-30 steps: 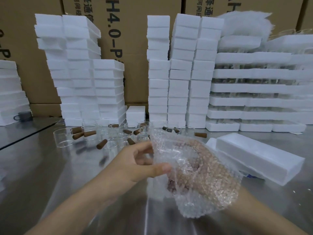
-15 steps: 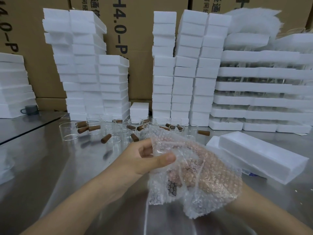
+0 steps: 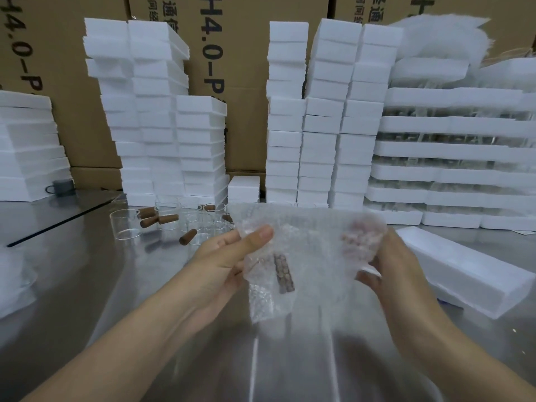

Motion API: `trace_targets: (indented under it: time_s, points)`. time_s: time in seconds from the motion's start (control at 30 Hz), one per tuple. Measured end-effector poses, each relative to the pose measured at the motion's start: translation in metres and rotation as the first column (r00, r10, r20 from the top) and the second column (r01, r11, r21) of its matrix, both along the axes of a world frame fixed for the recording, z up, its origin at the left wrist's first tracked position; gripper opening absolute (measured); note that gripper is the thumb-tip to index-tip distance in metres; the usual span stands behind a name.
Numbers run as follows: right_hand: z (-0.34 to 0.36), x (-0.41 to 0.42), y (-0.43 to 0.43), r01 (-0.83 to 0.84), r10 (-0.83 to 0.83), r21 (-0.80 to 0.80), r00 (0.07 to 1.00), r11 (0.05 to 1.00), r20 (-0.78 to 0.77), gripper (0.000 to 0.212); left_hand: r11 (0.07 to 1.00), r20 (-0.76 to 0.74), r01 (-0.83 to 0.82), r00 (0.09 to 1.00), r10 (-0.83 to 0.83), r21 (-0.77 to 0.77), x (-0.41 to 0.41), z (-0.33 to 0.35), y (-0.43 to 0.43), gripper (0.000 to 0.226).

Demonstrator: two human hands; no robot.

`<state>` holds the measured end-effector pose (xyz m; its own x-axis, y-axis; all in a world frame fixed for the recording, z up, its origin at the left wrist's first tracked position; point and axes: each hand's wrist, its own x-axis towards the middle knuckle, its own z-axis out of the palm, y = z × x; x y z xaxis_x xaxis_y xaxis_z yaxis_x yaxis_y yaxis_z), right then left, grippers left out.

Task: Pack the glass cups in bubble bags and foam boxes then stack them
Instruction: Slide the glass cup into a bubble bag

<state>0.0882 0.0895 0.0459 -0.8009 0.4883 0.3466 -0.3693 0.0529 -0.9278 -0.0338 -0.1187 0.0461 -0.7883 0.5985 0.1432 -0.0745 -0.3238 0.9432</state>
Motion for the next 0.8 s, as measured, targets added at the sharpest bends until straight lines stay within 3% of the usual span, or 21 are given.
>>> trace_targets:
  time_s: [0.07, 0.1, 0.27, 0.37, 0.5, 0.67, 0.8]
  points:
    - [0.02, 0.011, -0.007, -0.12, 0.121, -0.057, 0.993, 0.991, 0.017, 0.083, 1.0, 0.025, -0.004, 1.0, 0.004, 0.013, -0.001, 0.0, 0.0, 0.082]
    - [0.016, 0.012, -0.012, -0.176, 0.176, -0.061, 0.984, 0.982, -0.005, 0.093, 1.0, 0.029, -0.002, 1.0, 0.002, 0.016, -0.001, -0.001, 0.001, 0.08]
    - [0.005, 0.007, -0.018, -0.255, 0.246, 0.062, 0.961, 0.965, 0.124, 0.09, 0.998, -0.001, 0.041, 0.999, -0.041, -0.053, 0.004, -0.004, 0.005, 0.081]
    - [0.003, 0.003, -0.012, -0.245, 0.239, 0.016, 0.957, 0.969, 0.163, 0.068, 0.987, -0.037, 0.098, 0.994, -0.103, -0.128, 0.007, -0.005, 0.003, 0.072]
    - [0.008, -0.003, 0.003, -0.281, 0.32, -0.281, 0.942, 0.918, 0.101, 0.027, 0.97, -0.077, 0.091, 0.991, -0.111, -0.227, 0.01, -0.005, 0.003, 0.047]
    - [0.006, -0.009, 0.012, -0.313, 0.342, -0.362, 0.939, 0.878, 0.019, 0.016, 0.974, -0.046, 0.099, 0.993, -0.111, -0.201, 0.011, 0.0, 0.004, 0.057]
    - [0.003, -0.01, 0.014, -0.355, 0.358, -0.286, 0.933, 0.89, -0.043, 0.022, 0.982, 0.066, 0.161, 0.986, -0.155, -0.1, 0.013, -0.003, 0.006, 0.068]
